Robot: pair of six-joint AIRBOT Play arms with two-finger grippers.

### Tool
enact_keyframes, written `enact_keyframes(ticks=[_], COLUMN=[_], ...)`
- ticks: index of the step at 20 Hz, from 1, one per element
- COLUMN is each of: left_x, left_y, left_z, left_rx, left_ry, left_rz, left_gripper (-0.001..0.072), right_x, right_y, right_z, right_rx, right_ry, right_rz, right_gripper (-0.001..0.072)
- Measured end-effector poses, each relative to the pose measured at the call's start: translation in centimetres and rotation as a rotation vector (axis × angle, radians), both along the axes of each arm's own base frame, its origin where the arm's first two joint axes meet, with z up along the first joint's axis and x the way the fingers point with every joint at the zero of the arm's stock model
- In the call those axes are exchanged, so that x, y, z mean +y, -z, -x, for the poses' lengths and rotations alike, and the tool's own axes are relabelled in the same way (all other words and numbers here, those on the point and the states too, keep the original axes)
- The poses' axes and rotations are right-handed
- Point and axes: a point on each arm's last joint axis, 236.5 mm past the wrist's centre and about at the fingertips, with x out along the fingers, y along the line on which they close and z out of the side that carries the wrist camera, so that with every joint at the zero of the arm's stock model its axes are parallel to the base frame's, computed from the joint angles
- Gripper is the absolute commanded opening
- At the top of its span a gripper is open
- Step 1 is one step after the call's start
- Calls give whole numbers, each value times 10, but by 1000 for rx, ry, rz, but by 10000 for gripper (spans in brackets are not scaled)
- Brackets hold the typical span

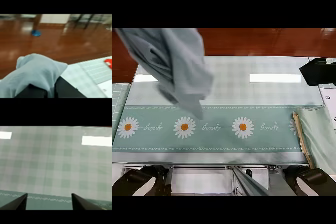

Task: Fold the shirts.

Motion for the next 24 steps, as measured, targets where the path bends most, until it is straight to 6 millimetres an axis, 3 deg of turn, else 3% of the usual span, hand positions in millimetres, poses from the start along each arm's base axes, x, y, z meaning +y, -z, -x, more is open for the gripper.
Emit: enact_keyframes(ticks=[2,3,5,8,10,12,13,14,16,18,19,21,24], left_x=[-30,-47,-81,-117,-115,-98,-87,-76,-55,-29,-13,31,101], left_y=[9,22,70,182,268,337,368,391,423,432,428,415,411], left_z=[6,7,11,20,29,39,46,53,66,63,54,29,10], left_rx=[8,29,117,320,476,616,685,744,820,844,844,850,929], left_ry=[67,101,164,210,188,145,121,106,99,77,41,-74,-276], left_rz=[22,30,23,-20,-79,-131,-160,-193,-272,-360,-385,-405,-328], left_gripper=[25,25,26,27,28,45,249,707,701,701,700,699,698], right_x=[0,0,0,1,11,30,42,55,76,88,87,68,10], right_y=[-1,0,0,6,21,50,67,85,121,149,154,155,161], right_z=[4,5,7,7,7,7,7,7,3,-5,-12,-29,-40], right_rx=[4,8,9,23,57,132,175,223,313,389,401,405,422], right_ry=[-1,-2,-2,-1,-20,-74,-104,-131,-165,-173,-164,-116,13], right_rz=[-2,-5,-5,-13,-41,-81,-109,-141,-202,-246,-267,-295,-308], right_gripper=[629,629,629,629,629,629,629,630,632,633,632,632,632])
